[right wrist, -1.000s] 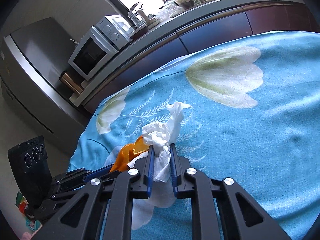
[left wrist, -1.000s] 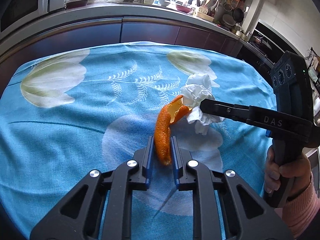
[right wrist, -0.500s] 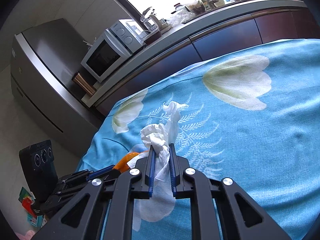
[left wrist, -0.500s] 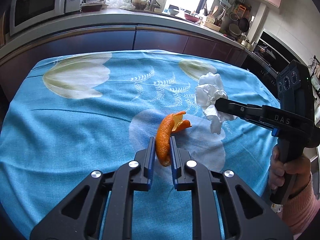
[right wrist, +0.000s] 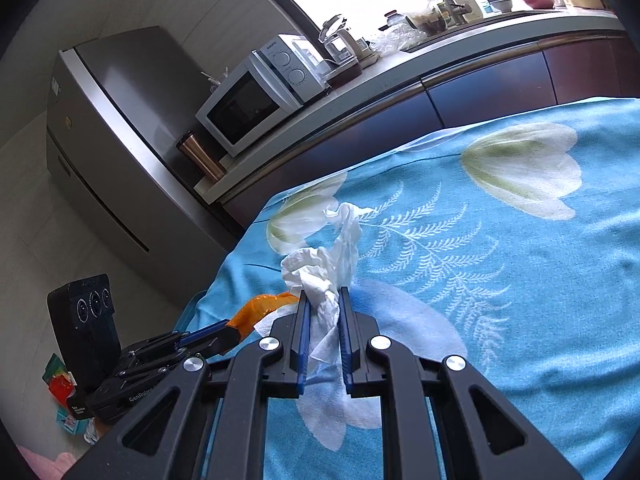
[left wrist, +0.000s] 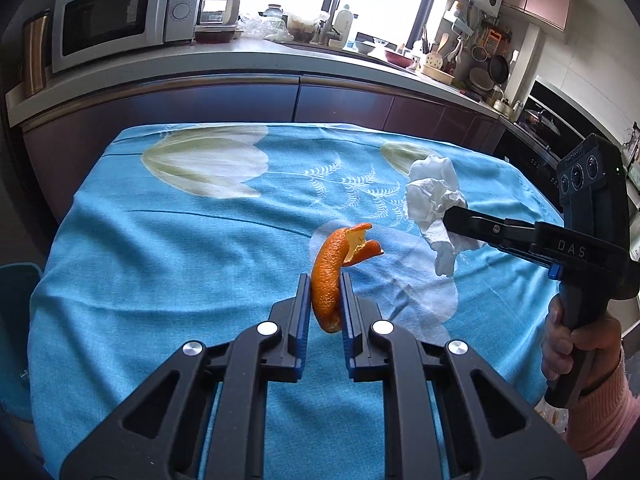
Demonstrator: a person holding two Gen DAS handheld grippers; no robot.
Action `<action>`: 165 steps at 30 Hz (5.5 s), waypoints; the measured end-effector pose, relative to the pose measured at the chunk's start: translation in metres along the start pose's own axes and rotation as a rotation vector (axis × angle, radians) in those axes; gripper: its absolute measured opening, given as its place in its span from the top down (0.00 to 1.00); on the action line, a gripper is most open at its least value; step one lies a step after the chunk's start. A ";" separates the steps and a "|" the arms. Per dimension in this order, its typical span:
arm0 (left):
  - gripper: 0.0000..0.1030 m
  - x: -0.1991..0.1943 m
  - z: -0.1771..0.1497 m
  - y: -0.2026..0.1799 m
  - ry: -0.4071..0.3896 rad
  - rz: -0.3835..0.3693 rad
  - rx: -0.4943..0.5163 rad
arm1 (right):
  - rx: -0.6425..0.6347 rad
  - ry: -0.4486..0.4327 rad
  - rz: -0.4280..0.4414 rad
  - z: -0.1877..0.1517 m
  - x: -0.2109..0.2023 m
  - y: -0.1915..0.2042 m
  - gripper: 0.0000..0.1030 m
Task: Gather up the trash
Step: 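Grasp the orange peel with the left tool while the right tool grasps the white tissue, then lift the orange peel and tissue and carry both toward the teal bin, then lower the held orange peel and tissue into the teal bin with both tools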
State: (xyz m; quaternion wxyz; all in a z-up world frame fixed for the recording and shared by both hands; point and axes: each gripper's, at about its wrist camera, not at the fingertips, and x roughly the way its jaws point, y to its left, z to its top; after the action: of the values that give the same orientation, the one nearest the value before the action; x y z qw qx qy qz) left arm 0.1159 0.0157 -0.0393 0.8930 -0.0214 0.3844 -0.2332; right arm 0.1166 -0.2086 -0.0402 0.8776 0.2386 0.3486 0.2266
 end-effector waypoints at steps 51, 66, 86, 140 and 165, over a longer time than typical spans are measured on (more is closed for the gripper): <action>0.86 -0.092 -0.035 0.068 -0.084 0.114 -0.129 | -0.111 0.098 0.148 -0.021 0.041 0.069 0.88; 0.86 -0.109 -0.043 0.092 -0.102 0.147 -0.175 | -0.150 0.129 0.179 -0.024 0.052 0.085 0.88; 0.86 -0.132 -0.057 0.121 -0.129 0.192 -0.242 | -0.203 0.173 0.224 -0.030 0.071 0.116 0.88; 0.86 -0.154 -0.070 0.155 -0.154 0.242 -0.311 | -0.245 0.232 0.281 -0.038 0.113 0.156 0.88; 0.86 -0.169 -0.074 0.161 -0.175 0.292 -0.332 | -0.270 0.259 0.309 -0.041 0.125 0.169 0.88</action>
State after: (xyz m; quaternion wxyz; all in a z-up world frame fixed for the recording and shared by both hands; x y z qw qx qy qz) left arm 0.0279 0.2425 -0.0124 0.9313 -0.1324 0.3377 -0.0324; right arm 0.1298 0.0054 -0.0317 0.8044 0.1385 0.3841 0.4316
